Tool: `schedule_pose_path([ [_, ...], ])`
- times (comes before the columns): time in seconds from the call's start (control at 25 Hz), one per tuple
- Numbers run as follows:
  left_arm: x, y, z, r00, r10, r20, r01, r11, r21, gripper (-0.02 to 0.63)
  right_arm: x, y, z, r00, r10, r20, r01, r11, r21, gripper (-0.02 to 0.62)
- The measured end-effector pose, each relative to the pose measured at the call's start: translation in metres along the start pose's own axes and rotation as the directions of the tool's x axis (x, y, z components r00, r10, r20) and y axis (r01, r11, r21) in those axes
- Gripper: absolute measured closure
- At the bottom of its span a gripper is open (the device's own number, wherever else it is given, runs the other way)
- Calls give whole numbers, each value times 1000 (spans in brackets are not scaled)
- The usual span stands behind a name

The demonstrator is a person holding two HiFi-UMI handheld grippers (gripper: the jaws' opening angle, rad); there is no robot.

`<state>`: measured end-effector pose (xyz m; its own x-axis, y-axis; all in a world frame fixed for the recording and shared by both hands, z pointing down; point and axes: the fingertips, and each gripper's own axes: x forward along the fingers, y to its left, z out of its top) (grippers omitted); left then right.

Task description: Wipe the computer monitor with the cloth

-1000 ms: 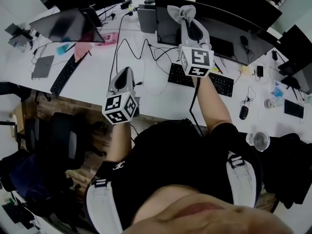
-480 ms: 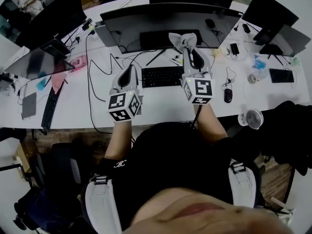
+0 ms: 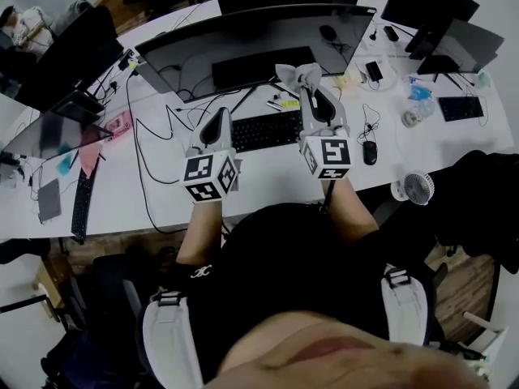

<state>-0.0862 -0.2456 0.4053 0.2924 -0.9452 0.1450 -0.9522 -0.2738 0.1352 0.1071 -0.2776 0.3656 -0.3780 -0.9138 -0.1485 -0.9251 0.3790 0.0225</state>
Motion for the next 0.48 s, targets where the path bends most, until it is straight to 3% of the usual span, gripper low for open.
schedule_pose_path([
  [0.48, 9, -10, -6, 1000, -8, -17, 8, 1000, 0, 552, -1, -8, -8, 1000, 16, -13, -16, 1000, 18, 554],
])
